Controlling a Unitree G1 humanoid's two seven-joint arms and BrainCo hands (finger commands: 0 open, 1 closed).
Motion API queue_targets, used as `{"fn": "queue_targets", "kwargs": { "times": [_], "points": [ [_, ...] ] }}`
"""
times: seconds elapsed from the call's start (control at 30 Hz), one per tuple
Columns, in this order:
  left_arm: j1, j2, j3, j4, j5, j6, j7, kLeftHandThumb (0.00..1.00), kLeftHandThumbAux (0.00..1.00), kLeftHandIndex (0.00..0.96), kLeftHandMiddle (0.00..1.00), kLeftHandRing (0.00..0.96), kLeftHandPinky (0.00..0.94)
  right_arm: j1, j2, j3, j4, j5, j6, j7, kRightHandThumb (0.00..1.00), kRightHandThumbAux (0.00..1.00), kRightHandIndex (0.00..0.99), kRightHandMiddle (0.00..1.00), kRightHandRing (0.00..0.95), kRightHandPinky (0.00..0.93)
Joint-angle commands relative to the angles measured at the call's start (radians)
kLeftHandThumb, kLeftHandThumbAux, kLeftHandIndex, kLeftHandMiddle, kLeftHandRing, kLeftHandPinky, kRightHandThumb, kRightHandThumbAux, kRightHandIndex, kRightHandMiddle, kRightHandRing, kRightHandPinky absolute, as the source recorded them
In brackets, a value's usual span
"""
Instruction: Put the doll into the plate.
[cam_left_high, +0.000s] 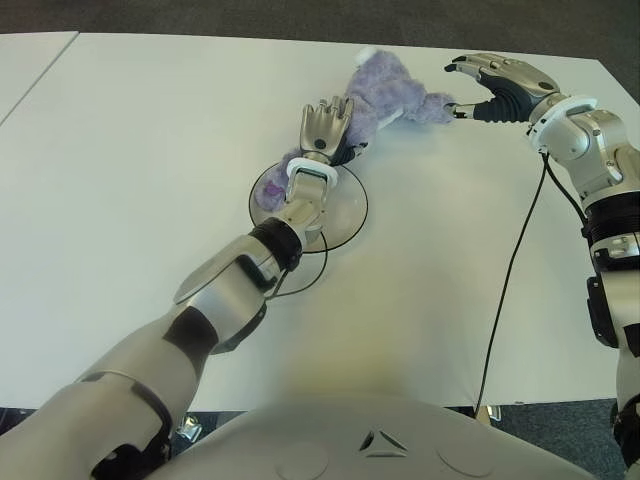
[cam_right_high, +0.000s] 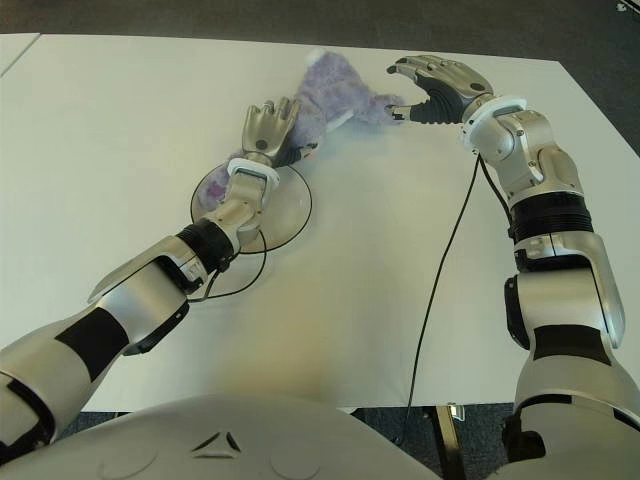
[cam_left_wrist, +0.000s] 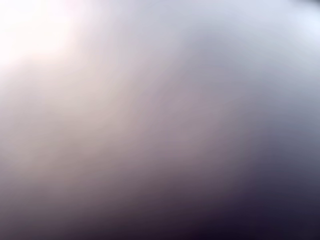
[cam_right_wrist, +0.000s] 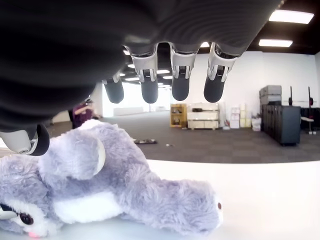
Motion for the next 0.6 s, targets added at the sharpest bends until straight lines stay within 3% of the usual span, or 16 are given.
{"fn": "queue_targets", "kwargs": {
  "times": [0.03,0.07,0.13,0.2,0.23,0.4,0.6],
  "points": [
    [0.027,0.01,0.022,0.094,-0.056,-0.072,0.062,0.695,0.37,0.175,0.409,0.568,0.661,0.027,-0.015,-0.004,-0.03,0.007,0.001,0.026,0.405,0.309,0.0,0.0,0.0,0.046],
    [0.024,0.011,0.028,0.103,-0.066,-0.09,0.074,0.719,0.382,0.194,0.427,0.581,0.667,0.031,-0.016,-0.005,-0.034,0.009,0.0,0.029,0.403,0.311,0.0,0.0,0.0,0.044],
    [0.019,0.011,0.033,0.118,-0.08,-0.111,0.09,0.864,0.514,0.279,0.467,0.629,0.68,0.035,-0.018,-0.008,-0.04,0.012,0.0,0.035,0.394,0.321,0.0,0.0,0.0,0.027],
    [0.014,0.009,0.041,0.131,-0.094,-0.127,0.101,0.912,0.559,0.308,0.481,0.646,0.684,0.038,-0.018,-0.01,-0.043,0.015,0.0,0.04,0.391,0.324,0.0,0.0,0.0,0.021],
    [0.012,0.009,0.046,0.136,-0.101,-0.135,0.105,0.944,0.596,0.326,0.472,0.585,0.624,0.039,-0.017,-0.011,-0.044,0.018,0.001,0.043,0.4,0.33,0.0,0.0,0.0,0.019],
    [0.012,0.013,0.071,0.139,-0.145,-0.195,0.117,0.99,0.651,0.371,0.456,0.485,0.514,0.042,-0.018,-0.012,-0.049,0.018,0.006,0.051,0.414,0.347,0.0,0.0,0.0,0.022],
    [0.037,0.043,0.121,0.109,-0.222,-0.325,0.13,0.999,0.656,0.442,0.491,0.441,0.484,0.044,-0.019,-0.01,-0.049,0.014,0.01,0.052,0.403,0.363,0.0,0.0,0.0,0.039]
  ]
}}
